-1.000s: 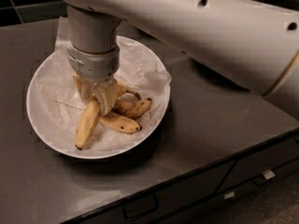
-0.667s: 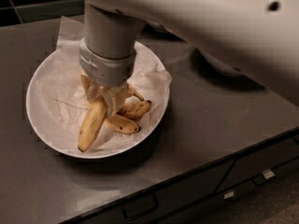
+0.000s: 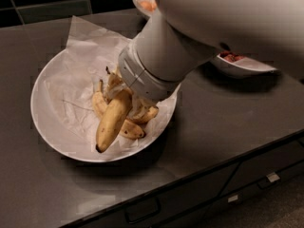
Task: Pick banana from white bowl
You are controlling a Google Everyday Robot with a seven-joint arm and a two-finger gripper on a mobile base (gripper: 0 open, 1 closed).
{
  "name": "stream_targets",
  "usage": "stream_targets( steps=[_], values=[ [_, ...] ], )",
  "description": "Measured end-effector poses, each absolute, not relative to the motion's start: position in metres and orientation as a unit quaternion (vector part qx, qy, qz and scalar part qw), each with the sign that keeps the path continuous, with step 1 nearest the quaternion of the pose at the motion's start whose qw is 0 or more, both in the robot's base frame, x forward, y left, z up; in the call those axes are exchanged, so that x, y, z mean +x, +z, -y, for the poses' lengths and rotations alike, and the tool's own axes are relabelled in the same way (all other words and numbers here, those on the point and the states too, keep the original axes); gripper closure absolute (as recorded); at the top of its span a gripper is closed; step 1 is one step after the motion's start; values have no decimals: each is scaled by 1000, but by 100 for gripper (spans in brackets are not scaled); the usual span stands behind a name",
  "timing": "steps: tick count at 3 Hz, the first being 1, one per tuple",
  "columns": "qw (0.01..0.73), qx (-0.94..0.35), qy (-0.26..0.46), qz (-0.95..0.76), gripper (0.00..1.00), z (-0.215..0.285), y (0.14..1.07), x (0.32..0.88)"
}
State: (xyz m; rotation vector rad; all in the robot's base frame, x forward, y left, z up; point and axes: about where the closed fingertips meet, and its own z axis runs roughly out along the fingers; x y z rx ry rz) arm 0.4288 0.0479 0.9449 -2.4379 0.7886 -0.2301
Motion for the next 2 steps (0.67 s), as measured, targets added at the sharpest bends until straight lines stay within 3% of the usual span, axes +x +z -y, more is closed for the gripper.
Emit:
stream_targets(
  steps=[2],
  values=[
    [342, -890, -160, -256, 100, -54, 1001, 426]
  ],
)
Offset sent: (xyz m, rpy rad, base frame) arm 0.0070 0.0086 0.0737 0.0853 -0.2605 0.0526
